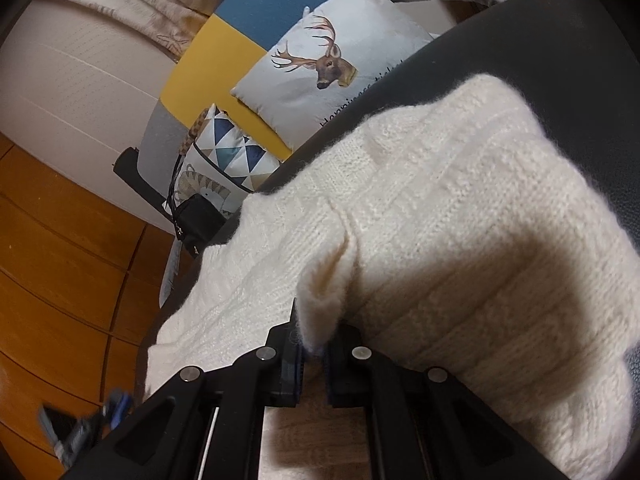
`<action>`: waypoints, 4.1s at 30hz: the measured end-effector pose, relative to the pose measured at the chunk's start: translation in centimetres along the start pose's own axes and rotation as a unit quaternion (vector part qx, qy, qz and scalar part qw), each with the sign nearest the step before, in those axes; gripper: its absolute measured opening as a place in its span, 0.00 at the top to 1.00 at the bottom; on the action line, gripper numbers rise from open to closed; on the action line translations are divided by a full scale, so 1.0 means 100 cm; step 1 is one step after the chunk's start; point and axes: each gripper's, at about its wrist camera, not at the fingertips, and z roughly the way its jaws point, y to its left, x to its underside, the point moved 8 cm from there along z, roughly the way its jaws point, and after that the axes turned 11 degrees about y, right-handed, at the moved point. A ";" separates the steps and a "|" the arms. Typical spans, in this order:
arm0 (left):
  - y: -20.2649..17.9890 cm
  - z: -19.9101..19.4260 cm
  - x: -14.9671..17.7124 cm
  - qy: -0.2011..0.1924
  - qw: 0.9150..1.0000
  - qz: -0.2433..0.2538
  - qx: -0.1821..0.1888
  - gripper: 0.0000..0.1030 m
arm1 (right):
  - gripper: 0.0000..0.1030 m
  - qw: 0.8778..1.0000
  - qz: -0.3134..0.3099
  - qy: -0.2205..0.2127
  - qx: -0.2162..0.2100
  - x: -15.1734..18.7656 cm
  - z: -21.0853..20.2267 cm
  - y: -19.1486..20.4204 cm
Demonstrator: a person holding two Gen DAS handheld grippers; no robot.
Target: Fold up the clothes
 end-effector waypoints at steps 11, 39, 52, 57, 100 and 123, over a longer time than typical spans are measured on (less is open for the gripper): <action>0.034 0.029 0.005 0.020 0.999 -0.014 -0.036 0.78 | 0.96 0.999 -0.031 -0.016 0.015 0.000 -0.001 0.004; 0.065 0.022 0.007 -0.008 0.997 -0.081 0.010 0.94 | 0.93 0.998 -0.041 -0.031 0.032 0.004 -0.034 0.016; 0.063 0.021 0.006 -0.011 0.996 -0.080 0.024 0.86 | 0.92 0.997 -0.018 -0.022 0.078 0.010 -0.029 -0.002; 0.065 0.020 0.008 -0.012 0.996 -0.087 0.036 0.86 | 0.76 0.989 0.059 -0.068 0.114 0.008 -0.061 -0.004; 0.065 0.023 0.007 -0.013 0.997 -0.072 0.013 0.86 | 0.88 0.952 -0.284 0.008 0.113 0.045 0.040 0.150; 0.066 0.024 0.008 -0.015 0.997 -0.075 0.020 0.86 | 0.85 0.967 -0.185 -0.040 0.173 -0.018 -0.009 0.086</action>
